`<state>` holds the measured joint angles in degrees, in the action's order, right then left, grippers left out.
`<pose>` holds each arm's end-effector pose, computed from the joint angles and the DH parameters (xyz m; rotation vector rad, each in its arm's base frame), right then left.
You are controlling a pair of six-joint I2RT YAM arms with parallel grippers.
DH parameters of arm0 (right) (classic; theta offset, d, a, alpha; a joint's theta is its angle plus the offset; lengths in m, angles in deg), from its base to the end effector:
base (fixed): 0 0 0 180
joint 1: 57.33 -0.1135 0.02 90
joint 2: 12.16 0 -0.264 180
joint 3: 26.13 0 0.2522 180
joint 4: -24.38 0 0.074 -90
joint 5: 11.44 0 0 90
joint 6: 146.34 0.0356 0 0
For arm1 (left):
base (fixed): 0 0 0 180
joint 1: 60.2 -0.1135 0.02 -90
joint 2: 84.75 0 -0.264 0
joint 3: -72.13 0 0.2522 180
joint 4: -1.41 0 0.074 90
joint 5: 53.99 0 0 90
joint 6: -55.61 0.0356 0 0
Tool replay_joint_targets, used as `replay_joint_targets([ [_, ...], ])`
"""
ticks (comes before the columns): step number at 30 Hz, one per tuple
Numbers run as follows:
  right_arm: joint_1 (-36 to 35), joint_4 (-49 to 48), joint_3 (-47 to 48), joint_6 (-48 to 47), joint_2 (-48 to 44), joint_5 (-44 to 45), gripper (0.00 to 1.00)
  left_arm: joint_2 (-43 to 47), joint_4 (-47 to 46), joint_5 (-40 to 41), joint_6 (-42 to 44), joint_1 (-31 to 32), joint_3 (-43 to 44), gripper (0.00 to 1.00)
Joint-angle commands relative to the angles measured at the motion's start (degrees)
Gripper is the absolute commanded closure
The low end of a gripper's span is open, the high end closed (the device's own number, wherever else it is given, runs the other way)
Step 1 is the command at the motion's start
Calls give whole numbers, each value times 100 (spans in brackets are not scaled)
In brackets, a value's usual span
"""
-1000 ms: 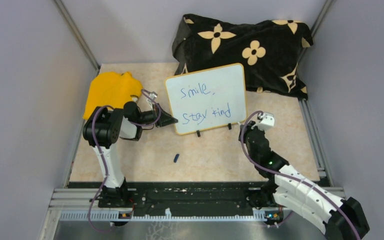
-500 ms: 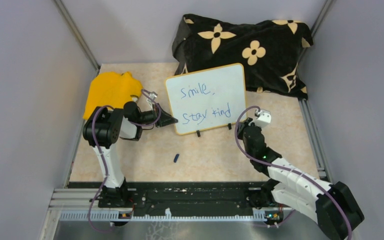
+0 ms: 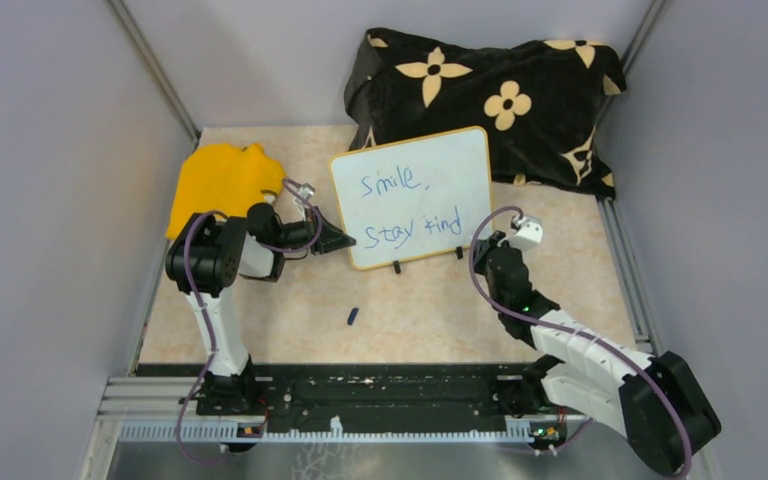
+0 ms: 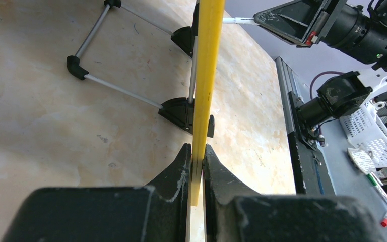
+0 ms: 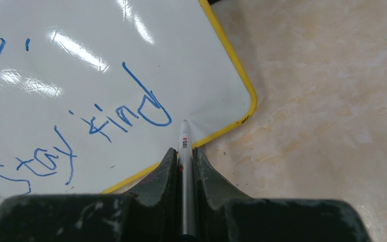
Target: Write a sentence on the whiteboard
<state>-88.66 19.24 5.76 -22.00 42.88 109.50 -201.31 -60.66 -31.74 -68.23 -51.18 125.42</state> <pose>0.1804 0.0884 0.1984 0.4120 1.8027 0.2925 0.3296 -0.0857 0.1226 0.6424 1.6813 -1.4780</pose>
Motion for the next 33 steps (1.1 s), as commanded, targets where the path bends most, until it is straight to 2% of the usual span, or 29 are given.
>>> replay_joint_targets([
  [1,78,-410,353,57,132,-95,100,-77,515,208,89,48,20,100],
  [33,259,-666,452,107,524,-237,100,-75,675,193,196,43,48,100],
])
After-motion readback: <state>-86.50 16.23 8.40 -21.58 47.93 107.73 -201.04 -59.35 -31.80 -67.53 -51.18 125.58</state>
